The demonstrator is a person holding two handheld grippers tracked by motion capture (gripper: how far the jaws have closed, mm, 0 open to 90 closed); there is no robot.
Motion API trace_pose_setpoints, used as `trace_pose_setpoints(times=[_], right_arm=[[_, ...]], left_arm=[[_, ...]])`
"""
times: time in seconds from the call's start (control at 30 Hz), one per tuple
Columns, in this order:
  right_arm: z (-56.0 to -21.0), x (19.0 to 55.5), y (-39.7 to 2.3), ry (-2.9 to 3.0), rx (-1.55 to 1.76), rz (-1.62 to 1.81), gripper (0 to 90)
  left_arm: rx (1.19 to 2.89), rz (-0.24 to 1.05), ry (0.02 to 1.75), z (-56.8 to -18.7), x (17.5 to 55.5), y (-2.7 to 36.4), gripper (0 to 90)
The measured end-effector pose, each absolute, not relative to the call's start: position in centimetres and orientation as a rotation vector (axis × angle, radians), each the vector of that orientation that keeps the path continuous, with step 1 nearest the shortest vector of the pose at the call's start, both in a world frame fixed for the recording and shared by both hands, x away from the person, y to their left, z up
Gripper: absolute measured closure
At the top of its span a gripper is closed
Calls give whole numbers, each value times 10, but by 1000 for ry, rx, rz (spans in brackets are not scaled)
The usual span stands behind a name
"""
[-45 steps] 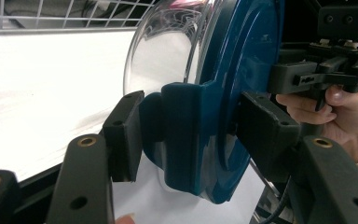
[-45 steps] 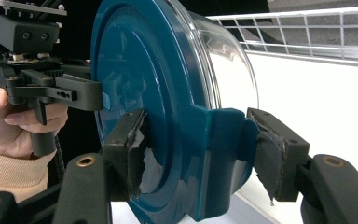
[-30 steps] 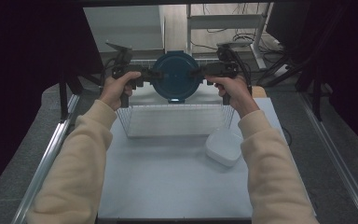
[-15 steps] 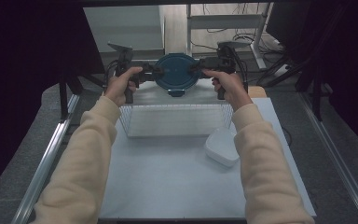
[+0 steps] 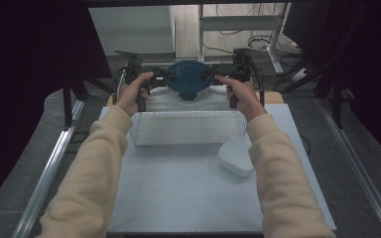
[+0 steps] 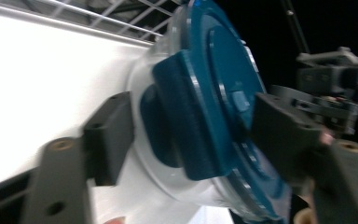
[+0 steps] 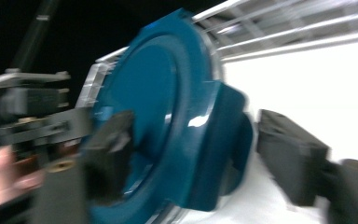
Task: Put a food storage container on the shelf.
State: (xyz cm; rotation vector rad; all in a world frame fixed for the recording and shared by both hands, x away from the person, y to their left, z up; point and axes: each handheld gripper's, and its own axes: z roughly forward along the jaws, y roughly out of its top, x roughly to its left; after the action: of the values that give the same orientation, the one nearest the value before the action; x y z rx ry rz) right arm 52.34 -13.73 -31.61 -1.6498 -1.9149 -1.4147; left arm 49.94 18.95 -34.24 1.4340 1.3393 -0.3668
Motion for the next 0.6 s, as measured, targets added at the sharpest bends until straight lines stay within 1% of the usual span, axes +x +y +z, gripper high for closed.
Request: trace_pose_setpoints(times=[0.03,0.07,0.17,0.23,0.3,0.4,0.47,0.6], right_arm=[[-314,520,-137,-1962,-1689,-1418,208],[-313,517,-136,-1992,-1703,-1427,187],[-303,500,-132,-2088,-1723,-1436,94],[-296,487,-132,-2176,-1733,-1453,88],[-291,475,-134,-2241,-1728,-1483,91],[-287,456,-144,-2298,-1688,-1544,103],[-287,445,-150,-2351,-1638,-1567,120],[-293,415,-162,-2455,-1522,-1623,141]], left_arm=[[1429,-342,1348,-343,498,191,259],[1421,-293,1359,-341,494,192,238],[1412,-168,1331,-334,481,195,219],[1447,-51,1290,-328,465,195,208],[1486,20,1239,-323,448,194,210],[1522,93,1195,-321,426,196,233],[1566,133,1154,-321,409,198,232],[1613,155,1100,-324,380,202,231]])
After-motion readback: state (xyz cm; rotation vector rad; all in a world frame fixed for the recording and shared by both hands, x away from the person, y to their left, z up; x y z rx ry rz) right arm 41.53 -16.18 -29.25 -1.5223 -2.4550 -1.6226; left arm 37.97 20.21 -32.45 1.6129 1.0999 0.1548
